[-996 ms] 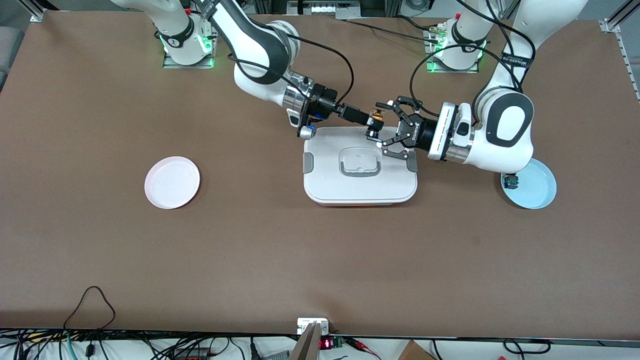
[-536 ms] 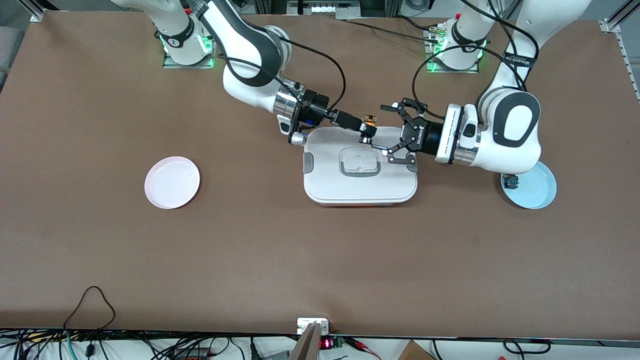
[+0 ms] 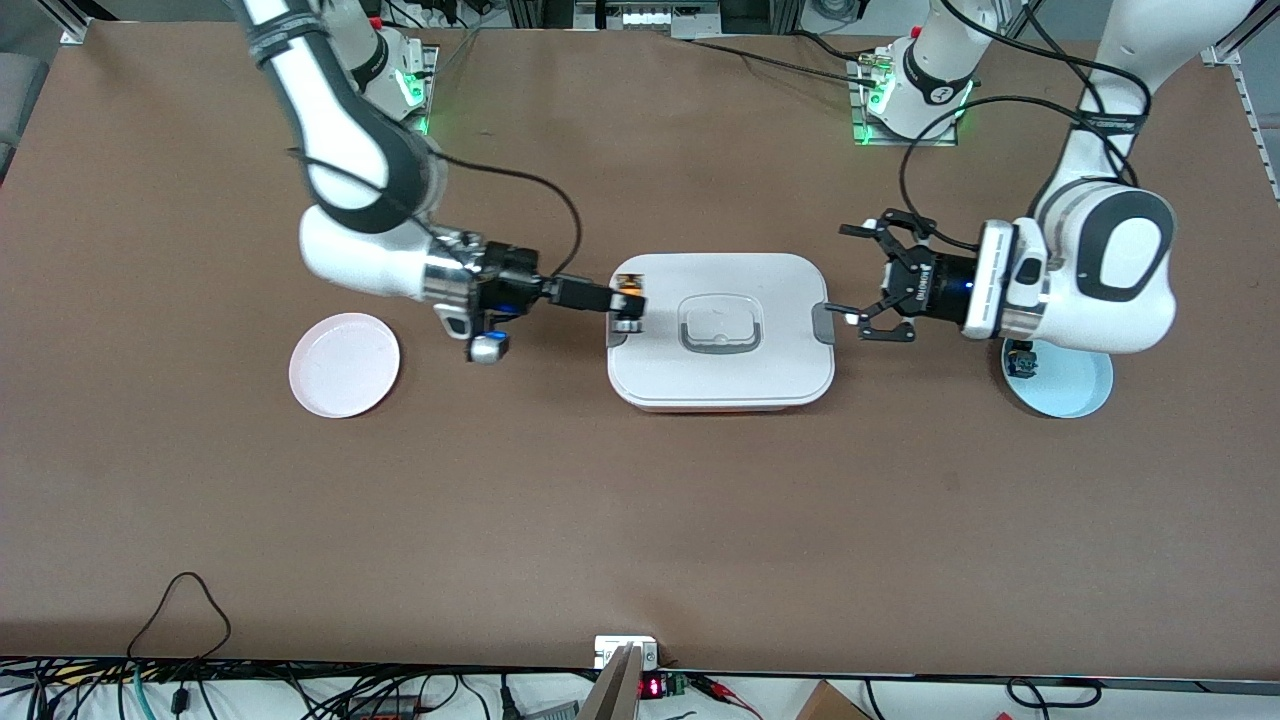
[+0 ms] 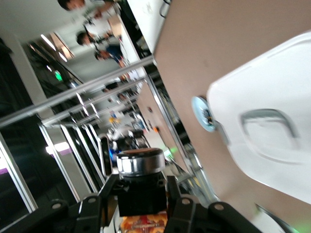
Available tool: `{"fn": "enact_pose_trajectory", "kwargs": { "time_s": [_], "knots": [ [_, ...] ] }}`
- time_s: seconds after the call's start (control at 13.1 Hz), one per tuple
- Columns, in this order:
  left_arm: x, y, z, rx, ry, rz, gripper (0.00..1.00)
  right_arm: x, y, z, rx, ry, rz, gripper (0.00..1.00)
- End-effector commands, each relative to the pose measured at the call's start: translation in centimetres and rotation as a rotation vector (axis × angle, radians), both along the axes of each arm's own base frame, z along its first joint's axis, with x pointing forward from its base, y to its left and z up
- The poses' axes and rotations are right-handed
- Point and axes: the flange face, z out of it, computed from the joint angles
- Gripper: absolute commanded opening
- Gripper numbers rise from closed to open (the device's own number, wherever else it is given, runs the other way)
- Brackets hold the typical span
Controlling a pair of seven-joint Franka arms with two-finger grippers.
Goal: Transfer orange switch to right arm and place
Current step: 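Carry the switch to the white plate while the left gripper withdraws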
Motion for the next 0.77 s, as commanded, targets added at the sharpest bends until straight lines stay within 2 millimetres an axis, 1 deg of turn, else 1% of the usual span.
{"fn": "enact_pose_trajectory", "kwargs": {
  "time_s": [0.0,0.08,0.15,0.23,0.38,0.46,0.54,0.61,0.69],
  "knots": [
    [-1.3,3.0,0.5,0.065,-0.017,-0.039,1.0,0.3,-8.3,0.1,-0.084,0.008,0.145,0.0],
    [-1.6,4.9,0.0,0.123,-0.008,-0.058,1.0,0.2,-11.4,0.4,-0.136,0.001,0.21,0.0],
    [-2.0,6.4,-0.6,0.19,0.008,-0.086,1.0,0.0,-14.5,1.1,-0.213,-0.011,0.267,0.0],
    [-2.6,8.1,-1.4,0.278,0.029,-0.123,1.0,-0.5,-17.5,2.3,-0.305,-0.035,0.309,0.0],
    [-3.4,10.8,-1.8,0.431,0.058,-0.18,1.0,-1.6,-22.4,5.0,-0.492,-0.079,0.373,0.0],
    [-3.6,12.1,-1.8,0.507,0.094,-0.192,1.0,-2.1,-24.0,6.2,-0.587,-0.102,0.398,0.0],
    [-3.6,13.2,-1.3,0.594,0.155,-0.189,1.0,-2.6,-25.4,7.5,-0.695,-0.131,0.423,0.0],
    [-3.7,14.3,-0.2,0.692,0.226,-0.167,1.0,-3.0,-26.4,8.6,-0.792,-0.155,0.445,0.0],
    [-3.6,14.7,0.5,0.758,0.268,-0.15,1.0,-3.3,-27.5,10.1,-0.923,-0.19,0.454,0.0]
  ]
}}
